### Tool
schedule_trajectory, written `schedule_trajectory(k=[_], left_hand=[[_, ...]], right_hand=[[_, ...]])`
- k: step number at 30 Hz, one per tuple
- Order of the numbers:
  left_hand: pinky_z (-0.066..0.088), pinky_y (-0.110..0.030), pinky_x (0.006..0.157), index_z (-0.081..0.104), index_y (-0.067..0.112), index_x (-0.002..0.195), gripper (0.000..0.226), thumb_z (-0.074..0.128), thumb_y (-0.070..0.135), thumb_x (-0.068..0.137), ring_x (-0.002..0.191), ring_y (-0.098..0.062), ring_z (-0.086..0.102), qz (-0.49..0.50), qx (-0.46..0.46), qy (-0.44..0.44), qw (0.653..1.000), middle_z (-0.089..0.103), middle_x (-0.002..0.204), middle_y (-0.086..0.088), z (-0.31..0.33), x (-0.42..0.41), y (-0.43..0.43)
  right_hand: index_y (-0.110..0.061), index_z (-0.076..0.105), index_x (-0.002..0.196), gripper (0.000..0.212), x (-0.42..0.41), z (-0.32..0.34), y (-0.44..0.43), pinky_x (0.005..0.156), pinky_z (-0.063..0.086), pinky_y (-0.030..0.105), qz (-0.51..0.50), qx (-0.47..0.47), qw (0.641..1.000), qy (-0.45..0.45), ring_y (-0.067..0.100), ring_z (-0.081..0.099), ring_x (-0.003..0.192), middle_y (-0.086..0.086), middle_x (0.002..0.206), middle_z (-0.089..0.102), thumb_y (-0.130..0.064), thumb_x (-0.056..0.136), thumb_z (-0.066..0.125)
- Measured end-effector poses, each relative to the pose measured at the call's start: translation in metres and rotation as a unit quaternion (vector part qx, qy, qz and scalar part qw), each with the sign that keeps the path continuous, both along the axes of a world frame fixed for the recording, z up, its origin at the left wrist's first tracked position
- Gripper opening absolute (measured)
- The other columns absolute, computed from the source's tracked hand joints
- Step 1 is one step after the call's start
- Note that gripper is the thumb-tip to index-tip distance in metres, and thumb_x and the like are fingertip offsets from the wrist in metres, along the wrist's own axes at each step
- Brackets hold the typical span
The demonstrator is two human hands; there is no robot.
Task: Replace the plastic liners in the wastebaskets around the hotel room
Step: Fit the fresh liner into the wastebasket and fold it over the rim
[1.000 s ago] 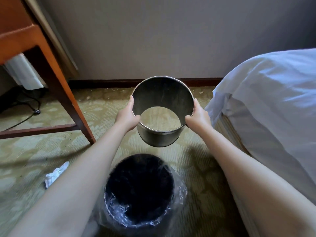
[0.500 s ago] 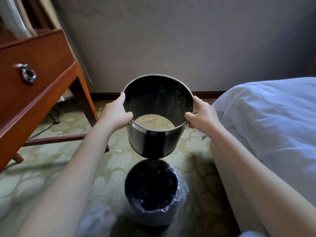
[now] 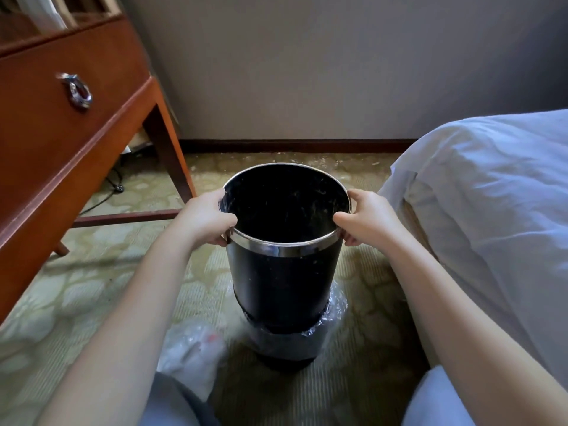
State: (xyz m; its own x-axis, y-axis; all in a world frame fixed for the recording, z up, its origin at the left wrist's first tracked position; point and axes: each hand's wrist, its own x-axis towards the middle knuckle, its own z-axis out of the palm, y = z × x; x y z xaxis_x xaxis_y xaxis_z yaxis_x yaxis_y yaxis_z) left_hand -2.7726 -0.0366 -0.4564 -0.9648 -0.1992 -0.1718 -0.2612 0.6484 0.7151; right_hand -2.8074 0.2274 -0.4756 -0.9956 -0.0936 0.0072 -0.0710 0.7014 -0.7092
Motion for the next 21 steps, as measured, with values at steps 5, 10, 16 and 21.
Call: schedule_trajectory(k=[5, 10, 16, 21], left_hand=[[0.053, -0.026, 0.052, 0.047, 0.027, 0.133, 0.054, 0.048, 0.004, 0.084, 0.068, -0.025, 0.071, -0.003, 0.014, -0.024, 1.000, 0.066, 0.097, -0.005, -0.019, 0.006, 0.003], [0.056, -0.030, 0.056, 0.040, 0.028, 0.140, 0.061, 0.048, 0.006, 0.084, 0.064, -0.023, 0.071, -0.004, 0.001, -0.024, 1.000, 0.065, 0.098, -0.005, -0.033, 0.007, 0.002], [0.059, -0.041, 0.065, 0.029, 0.032, 0.144, 0.071, 0.046, 0.005, 0.081, 0.069, -0.025, 0.070, -0.025, -0.011, -0.053, 0.998, 0.066, 0.095, -0.008, -0.077, 0.011, -0.008], [0.055, -0.040, 0.064, 0.006, 0.038, 0.151, 0.086, 0.048, 0.007, 0.082, 0.079, -0.032, 0.068, -0.051, -0.052, -0.111, 0.991, 0.066, 0.098, -0.012, -0.129, 0.021, -0.003]], right_hand=[[-0.013, 0.060, 0.110, 0.031, 0.010, -0.010, 0.004, 0.064, 0.061, 0.041, 0.001, 0.017, 1.000, -0.020, 0.018, 0.068, 0.050, 0.005, 0.065, 0.071, -0.015, 0.079, 0.053], [-0.015, 0.059, 0.109, 0.028, 0.016, -0.023, 0.004, 0.063, 0.060, 0.036, 0.002, 0.031, 0.999, -0.020, 0.014, 0.067, 0.049, 0.004, 0.067, 0.070, -0.016, 0.081, 0.054], [-0.019, 0.052, 0.113, 0.037, 0.023, -0.062, 0.000, 0.066, 0.060, 0.040, 0.002, 0.045, 0.998, -0.047, 0.020, 0.068, 0.062, 0.004, 0.076, 0.069, -0.022, 0.077, 0.057], [-0.016, 0.038, 0.132, 0.057, 0.036, -0.110, -0.005, 0.066, 0.058, 0.036, 0.007, 0.105, 0.988, -0.112, 0.020, 0.066, 0.068, 0.006, 0.082, 0.067, -0.022, 0.079, 0.058]])
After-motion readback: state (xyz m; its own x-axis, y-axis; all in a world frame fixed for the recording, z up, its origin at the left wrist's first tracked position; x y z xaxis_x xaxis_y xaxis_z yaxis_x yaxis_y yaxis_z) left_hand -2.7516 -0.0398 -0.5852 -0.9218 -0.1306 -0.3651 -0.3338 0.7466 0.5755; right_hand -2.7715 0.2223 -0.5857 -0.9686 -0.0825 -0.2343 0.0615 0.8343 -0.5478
